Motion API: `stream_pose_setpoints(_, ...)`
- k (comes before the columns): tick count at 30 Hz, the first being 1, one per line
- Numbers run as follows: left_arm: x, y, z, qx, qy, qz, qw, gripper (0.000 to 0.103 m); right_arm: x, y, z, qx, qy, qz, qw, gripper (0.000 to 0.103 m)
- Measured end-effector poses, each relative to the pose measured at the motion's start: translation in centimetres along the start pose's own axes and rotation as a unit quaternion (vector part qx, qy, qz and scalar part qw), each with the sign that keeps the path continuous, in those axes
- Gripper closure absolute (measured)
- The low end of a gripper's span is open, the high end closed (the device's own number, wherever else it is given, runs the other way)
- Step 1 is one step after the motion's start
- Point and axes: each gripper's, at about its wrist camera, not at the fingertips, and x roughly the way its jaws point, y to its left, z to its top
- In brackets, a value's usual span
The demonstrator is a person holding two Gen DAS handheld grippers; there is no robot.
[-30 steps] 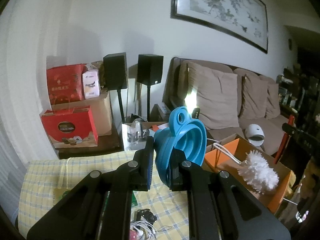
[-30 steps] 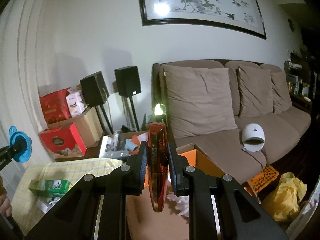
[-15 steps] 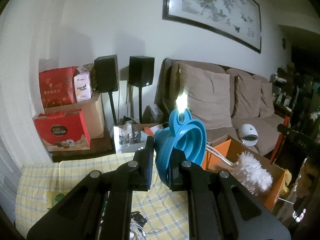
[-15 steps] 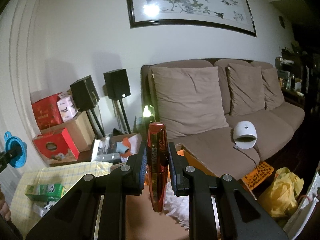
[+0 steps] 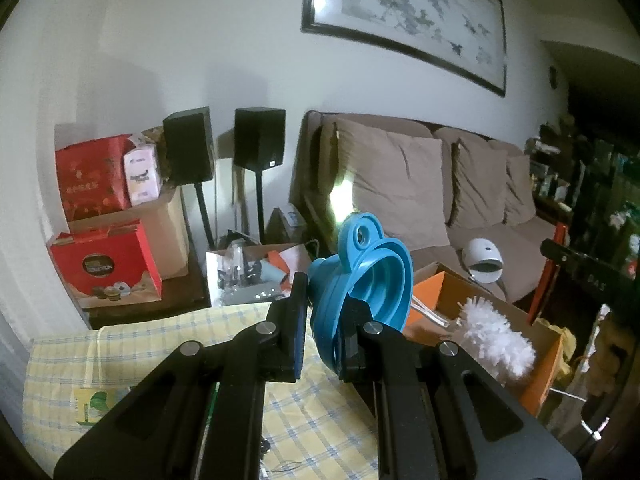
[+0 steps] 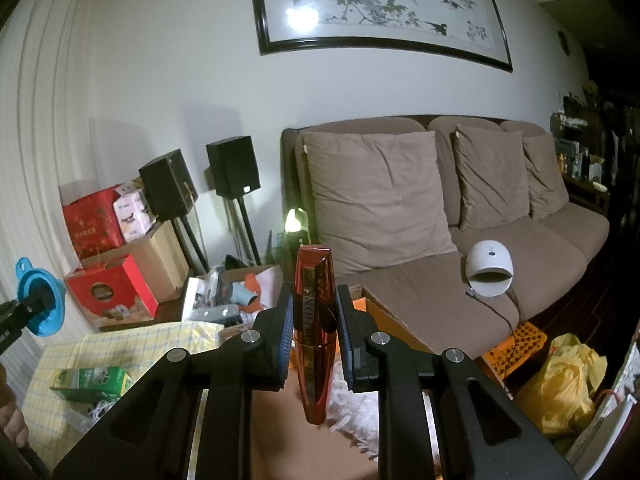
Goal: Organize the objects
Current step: 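Carry the red case with the right gripper over the orange-lined box while the left gripper carries the funnel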
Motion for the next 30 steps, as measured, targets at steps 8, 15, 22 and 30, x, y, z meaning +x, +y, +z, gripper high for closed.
stream_pose_setpoints(8, 0.7, -1.5, 0.3, 0.014, 0.003, -0.015, 0.9998, 0.092, 0.4, 0.0, -0.2, -0.002, 0.004, -0.006, 1.0, 0.084)
stream_pose_setpoints(15, 1.3, -2.8, 0.4, 0.024, 0.007, -0.026, 0.9993, 0.092, 0.7, -0.1, -0.3, -0.004, 0.009, -0.007, 1.0, 0.084)
stream_pose_setpoints(22, 2.0, -3.3, 0.2, 0.02, 0.016, -0.035, 0.9991, 0.092, 0.9, -0.4, -0.4, 0.002, 0.013, -0.005, 1.0, 0.084)
stream_pose_setpoints(30, 2.9, -3.8, -0.2, 0.017, 0.027, -0.043, 0.9986, 0.092, 1.4, -0.9, -0.6, 0.006, 0.019, -0.008, 1.0, 0.084)
